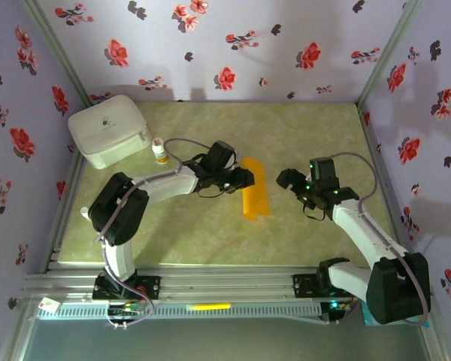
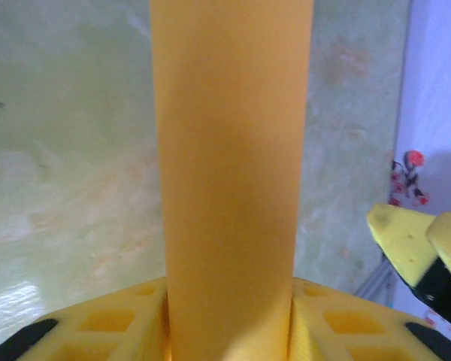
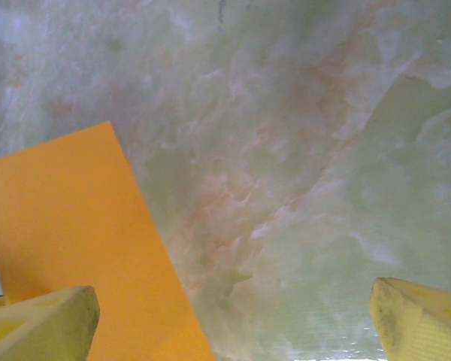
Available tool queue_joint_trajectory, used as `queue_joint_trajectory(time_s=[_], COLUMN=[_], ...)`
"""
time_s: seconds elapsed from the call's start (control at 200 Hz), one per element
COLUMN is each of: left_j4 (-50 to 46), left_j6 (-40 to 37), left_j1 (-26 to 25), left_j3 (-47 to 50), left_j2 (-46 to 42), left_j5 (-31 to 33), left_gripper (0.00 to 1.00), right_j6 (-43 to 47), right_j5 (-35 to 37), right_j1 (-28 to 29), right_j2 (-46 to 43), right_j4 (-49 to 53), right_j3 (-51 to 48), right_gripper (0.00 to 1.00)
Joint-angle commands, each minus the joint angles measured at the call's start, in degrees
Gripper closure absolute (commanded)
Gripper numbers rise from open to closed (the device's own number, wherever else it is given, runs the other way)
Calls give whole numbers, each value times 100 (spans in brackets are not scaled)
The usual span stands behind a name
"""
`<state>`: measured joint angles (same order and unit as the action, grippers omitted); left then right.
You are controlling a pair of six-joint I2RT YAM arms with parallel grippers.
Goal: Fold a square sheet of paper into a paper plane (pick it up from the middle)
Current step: First fold the square sheet of paper in half at the center of the table.
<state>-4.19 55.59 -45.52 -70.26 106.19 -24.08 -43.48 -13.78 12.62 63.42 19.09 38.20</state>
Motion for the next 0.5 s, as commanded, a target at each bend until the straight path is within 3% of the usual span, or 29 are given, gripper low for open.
queue_joint_trajectory(time_s=[0.0,0.135,0.495], left_j4=[773,1249,1102], left_j6=[357,611,552], left_j1=[15,42,40], left_j3=[312,702,961], left_j2=[-159,-100,225], left_j5=[-433,-457,-314], left_gripper=[60,60,60], right_j6=[43,-178,-242], right_j5=[-550,-762,-1438], right_j1=[-54,-54,-17], right_j2=[-88,-49,471], right_j4=[-413,-660,-1070], right_j3=[110,14,-25], right_gripper=[8,9,14])
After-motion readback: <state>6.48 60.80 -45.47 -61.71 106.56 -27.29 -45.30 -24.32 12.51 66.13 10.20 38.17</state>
